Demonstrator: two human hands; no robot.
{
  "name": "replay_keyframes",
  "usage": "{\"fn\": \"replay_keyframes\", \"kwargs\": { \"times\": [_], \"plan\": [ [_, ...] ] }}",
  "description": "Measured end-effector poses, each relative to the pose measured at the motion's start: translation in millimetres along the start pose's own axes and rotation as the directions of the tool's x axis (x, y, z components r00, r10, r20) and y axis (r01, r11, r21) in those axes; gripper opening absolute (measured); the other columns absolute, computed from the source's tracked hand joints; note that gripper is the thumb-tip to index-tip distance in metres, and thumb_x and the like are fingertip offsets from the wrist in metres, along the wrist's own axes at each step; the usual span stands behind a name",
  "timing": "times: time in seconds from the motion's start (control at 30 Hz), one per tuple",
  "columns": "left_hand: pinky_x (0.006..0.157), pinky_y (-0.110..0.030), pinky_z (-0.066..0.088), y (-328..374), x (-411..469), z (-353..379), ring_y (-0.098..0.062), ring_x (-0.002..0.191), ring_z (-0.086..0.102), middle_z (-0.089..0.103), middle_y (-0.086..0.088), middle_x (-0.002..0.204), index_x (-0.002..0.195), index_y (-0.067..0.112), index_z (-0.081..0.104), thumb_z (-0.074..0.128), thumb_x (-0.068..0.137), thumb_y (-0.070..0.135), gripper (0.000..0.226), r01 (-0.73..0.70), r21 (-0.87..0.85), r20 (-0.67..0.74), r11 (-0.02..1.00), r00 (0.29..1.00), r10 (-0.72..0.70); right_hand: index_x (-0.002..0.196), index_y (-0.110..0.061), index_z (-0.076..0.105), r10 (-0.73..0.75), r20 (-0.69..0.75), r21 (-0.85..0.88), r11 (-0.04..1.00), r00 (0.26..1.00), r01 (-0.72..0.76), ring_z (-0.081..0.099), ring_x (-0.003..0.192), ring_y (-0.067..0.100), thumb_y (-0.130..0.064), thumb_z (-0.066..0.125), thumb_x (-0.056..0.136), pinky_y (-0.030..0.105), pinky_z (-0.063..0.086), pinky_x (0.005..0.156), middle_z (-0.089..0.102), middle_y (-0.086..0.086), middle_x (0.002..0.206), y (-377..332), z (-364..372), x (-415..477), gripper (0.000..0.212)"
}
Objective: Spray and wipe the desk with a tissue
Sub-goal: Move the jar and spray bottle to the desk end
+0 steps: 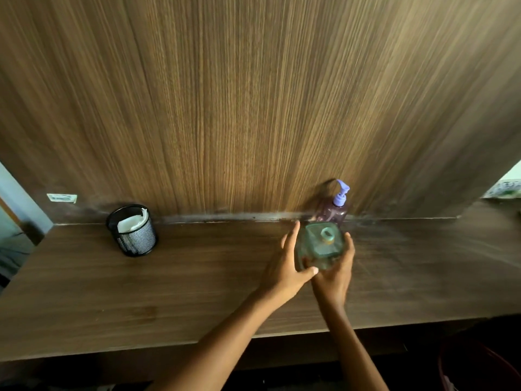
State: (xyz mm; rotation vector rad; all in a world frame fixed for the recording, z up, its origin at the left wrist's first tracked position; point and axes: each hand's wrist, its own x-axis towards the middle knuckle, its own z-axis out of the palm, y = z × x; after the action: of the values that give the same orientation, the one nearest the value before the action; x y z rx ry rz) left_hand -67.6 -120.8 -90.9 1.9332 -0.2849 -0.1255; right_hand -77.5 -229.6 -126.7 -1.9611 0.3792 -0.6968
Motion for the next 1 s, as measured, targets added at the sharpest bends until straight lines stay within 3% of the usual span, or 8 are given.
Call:
{"fn": "replay_keyframes", "kwargs": {
  "times": [0.07, 0.17, 0.33, 0.5, 0.6, 0.73, 0.83, 1.0],
  "plan": [
    [0.107, -0.019, 0.029, -8, -6, -5, -0.007, 0.129, 0.040, 0.047, 0.006, 0.137, 0.136, 0.022, 0.042, 0.065, 0.081, 0.011, 0.061, 0.021, 0.017, 0.021, 1.000, 1.000, -0.021, 0.143, -0.012, 0.027, 0.030, -0.020, -0.060, 0.998, 0.999, -0.032, 0.042, 0.131, 0.029, -0.024, 0.083, 0.061, 0.048, 0.039, 0.106, 0.041, 0.015, 0.143, 16, -12, 22, 0.100],
    [0.092, -0.008, 0.036, -25, -19, -24, -0.002, 0.111, 0.054, 0.064, 0.006, 0.118, 0.118, 0.021, 0.060, 0.057, 0.087, 0.010, 0.033, 0.046, 0.117, 0.011, 0.992, 0.999, -0.048, 0.141, -0.014, 0.028, 0.051, -0.008, -0.117, 0.992, 0.999, -0.051, 0.044, 0.127, 0.029, -0.016, 0.086, 0.059, 0.044, 0.040, 0.104, 0.044, 0.013, 0.139, 29, -23, 49, 0.100],
    [0.079, -0.002, 0.032, -48, -28, -46, -0.001, 0.103, 0.055, 0.067, 0.012, 0.108, 0.109, 0.025, 0.064, 0.054, 0.089, 0.009, 0.028, 0.108, 0.147, -0.026, 0.983, 0.994, -0.106, 0.142, -0.013, 0.026, 0.094, -0.022, -0.134, 0.986, 0.995, -0.096, 0.041, 0.128, 0.029, -0.018, 0.085, 0.062, 0.038, 0.037, 0.101, 0.041, 0.014, 0.140, 33, -23, 70, 0.100],
    [0.074, 0.005, 0.035, -56, -30, -51, 0.010, 0.091, 0.054, 0.066, 0.013, 0.100, 0.103, 0.023, 0.066, 0.053, 0.088, 0.004, 0.028, 0.121, 0.138, -0.049, 0.983, 0.992, -0.116, 0.145, -0.013, 0.020, 0.121, -0.041, -0.141, 0.982, 0.992, -0.126, 0.037, 0.133, 0.032, -0.020, 0.085, 0.064, 0.045, 0.034, 0.106, 0.037, 0.017, 0.144, 41, -20, 72, 0.103],
    [0.074, 0.009, 0.031, -56, -33, -53, 0.006, 0.093, 0.056, 0.068, 0.011, 0.102, 0.103, 0.022, 0.067, 0.052, 0.088, 0.004, 0.027, 0.114, 0.140, -0.029, 0.984, 0.993, -0.111, 0.147, -0.014, 0.015, 0.117, -0.021, -0.145, 0.982, 0.993, -0.119, 0.035, 0.134, 0.033, -0.019, 0.086, 0.061, 0.045, 0.033, 0.106, 0.035, 0.019, 0.145, 40, -22, 73, 0.112],
    [0.074, 0.009, 0.032, -50, -40, -60, 0.003, 0.097, 0.058, 0.068, 0.010, 0.104, 0.103, 0.022, 0.066, 0.051, 0.089, 0.006, 0.026, 0.110, 0.142, -0.020, 0.984, 0.994, -0.108, 0.149, -0.015, -0.001, 0.162, -0.013, -0.125, 0.979, 0.987, -0.163, 0.018, 0.141, 0.036, -0.021, 0.086, 0.061, 0.054, 0.027, 0.108, 0.014, 0.022, 0.152, 33, -28, 67, 0.124],
    [0.074, 0.007, 0.035, -43, -52, -72, 0.004, 0.094, 0.058, 0.068, 0.010, 0.104, 0.103, 0.022, 0.066, 0.052, 0.089, 0.006, 0.026, 0.103, 0.161, -0.025, 0.982, 0.995, -0.100, 0.149, -0.015, 0.003, 0.124, -0.078, -0.189, 0.973, 0.989, -0.137, 0.018, 0.141, 0.037, -0.025, 0.082, 0.068, 0.054, 0.028, 0.109, 0.013, 0.021, 0.153, 20, -34, 48, 0.113],
    [0.078, -0.005, 0.040, -29, -82, -100, -0.002, 0.095, 0.059, 0.068, 0.006, 0.104, 0.104, 0.020, 0.066, 0.051, 0.088, 0.005, 0.026, 0.092, 0.157, -0.013, 0.983, 0.996, -0.091, 0.135, -0.008, 0.041, 0.016, -0.035, -0.516, 0.856, 0.999, -0.032, 0.038, 0.125, 0.044, -0.015, 0.071, 0.075, 0.054, 0.038, 0.100, 0.034, 0.023, 0.144, -8, -34, 3, 0.068]
  ]
}}
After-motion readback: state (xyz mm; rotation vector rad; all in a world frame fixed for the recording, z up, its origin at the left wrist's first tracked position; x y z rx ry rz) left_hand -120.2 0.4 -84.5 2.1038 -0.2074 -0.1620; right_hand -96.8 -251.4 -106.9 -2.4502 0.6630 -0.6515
